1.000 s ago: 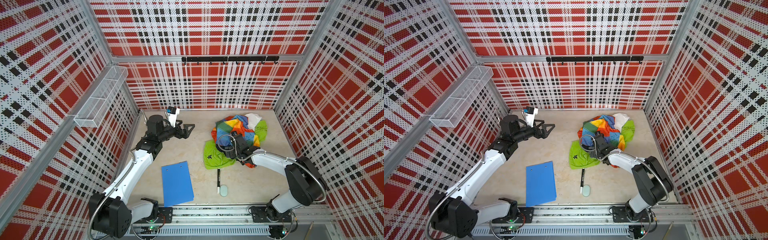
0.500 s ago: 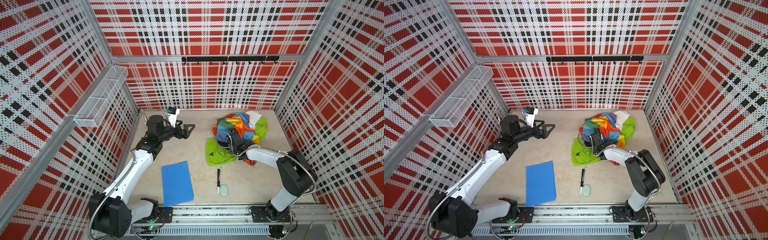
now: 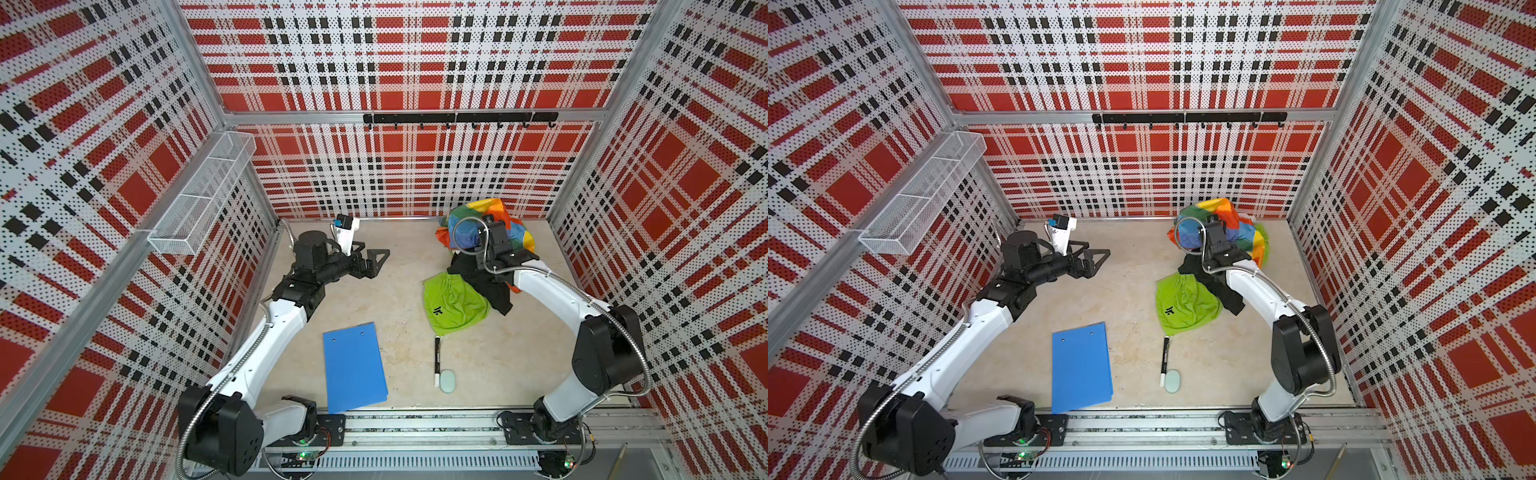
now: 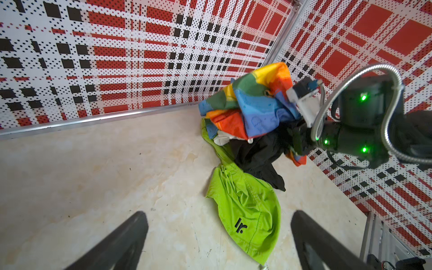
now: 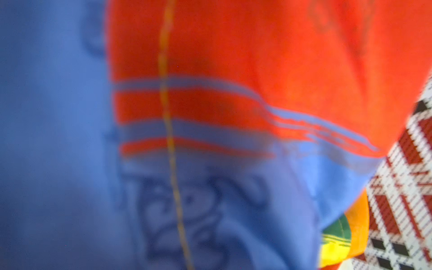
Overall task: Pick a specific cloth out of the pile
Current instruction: 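Lift the rainbow cloth with the right gripper and pull it farther from the robot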
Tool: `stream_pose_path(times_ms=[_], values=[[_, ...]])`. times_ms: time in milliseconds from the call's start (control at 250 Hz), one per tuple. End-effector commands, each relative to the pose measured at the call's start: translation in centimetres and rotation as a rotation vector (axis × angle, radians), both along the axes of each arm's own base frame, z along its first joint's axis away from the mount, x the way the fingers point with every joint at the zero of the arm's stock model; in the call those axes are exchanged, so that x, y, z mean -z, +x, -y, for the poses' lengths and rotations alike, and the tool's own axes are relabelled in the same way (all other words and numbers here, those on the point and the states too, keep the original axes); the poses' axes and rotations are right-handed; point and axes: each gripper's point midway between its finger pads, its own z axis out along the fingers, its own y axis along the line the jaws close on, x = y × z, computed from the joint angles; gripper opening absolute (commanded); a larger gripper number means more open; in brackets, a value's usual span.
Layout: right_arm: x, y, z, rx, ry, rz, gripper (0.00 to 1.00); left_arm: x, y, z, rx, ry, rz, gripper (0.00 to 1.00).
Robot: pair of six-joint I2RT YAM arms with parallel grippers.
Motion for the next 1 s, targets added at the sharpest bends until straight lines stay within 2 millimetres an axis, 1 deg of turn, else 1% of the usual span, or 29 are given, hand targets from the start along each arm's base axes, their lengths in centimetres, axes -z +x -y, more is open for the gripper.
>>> stream_pose_path(times_ms=[0, 80, 216, 280, 352, 404, 456, 476, 532, 596, 628, 712, 772, 813, 865, 941, 993], values=[[-6.9, 3.4, -0.6, -0.015, 0.040, 0.199, 0.04, -0.4, -0.3, 0.1, 0.003, 0.000, 0.027, 0.99], [-7.8, 4.4, -1.1, -0.041, 0.055, 0.212, 0.03, -0.5, -0.2, 0.2, 0.006, 0.002, 0.027, 0.99], [-8.6, 6.3, -2.6, -0.088, 0.080, 0.230, 0.03, -0.2, -0.2, 0.2, 0.008, 0.002, 0.019, 0.99], [-8.3, 7.2, -3.8, -0.127, 0.113, 0.219, 0.03, -0.2, -0.2, 0.3, 0.012, 0.002, 0.017, 0.99], [-7.7, 7.8, -5.7, -0.195, 0.179, 0.205, 0.02, -0.1, -0.2, 0.4, 0.013, 0.004, 0.017, 0.99], [-6.9, 8.0, -6.8, -0.230, 0.210, 0.193, 0.03, -0.1, -0.2, 0.5, 0.014, 0.003, 0.018, 0.99], [-5.8, 8.1, -7.2, -0.232, 0.215, 0.176, 0.03, -0.1, -0.3, 0.5, 0.015, 0.006, 0.017, 0.99], [-5.2, 8.1, -7.8, -0.255, 0.231, 0.160, 0.03, -0.1, -0.3, 0.5, 0.014, 0.005, 0.016, 0.99], [-3.4, 7.9, -8.3, -0.265, 0.243, 0.123, 0.03, 0.1, -0.3, 0.6, 0.016, 0.011, 0.016, 0.99], [-1.0, 7.7, -8.5, -0.259, 0.245, 0.078, 0.03, -0.1, -0.4, 0.7, 0.020, 0.009, 0.019, 0.99], [0.2, 7.4, -8.5, -0.257, 0.246, 0.053, 0.03, 0.2, -0.3, 0.8, 0.021, 0.010, 0.012, 0.99], [3.3, 6.8, -8.4, -0.248, 0.250, -0.005, 0.10, 0.3, -0.3, 1.0, 0.025, 0.011, 0.008, 0.99], [4.8, 6.4, -8.5, -0.249, 0.255, -0.038, 0.14, 0.4, -0.3, 1.1, 0.028, 0.012, 0.005, 0.99], [5.1, 6.1, -8.7, -0.258, 0.266, -0.046, 0.20, 0.5, -0.3, 1.1, 0.029, 0.013, 0.003, 0.99], [4.7, 5.8, -8.9, -0.271, 0.286, -0.036, 0.26, 0.5, -0.3, 1.2, 0.031, 0.014, 0.003, 0.99], [3.5, 5.3, -9.2, -0.291, 0.309, -0.017, 0.47, 0.7, -0.3, 1.3, 0.032, 0.016, -0.001, 0.99], [2.2, 5.0, -9.3, -0.302, 0.324, 0.004, 0.57, 0.8, -0.3, 1.4, 0.032, 0.017, -0.004, 0.99]])
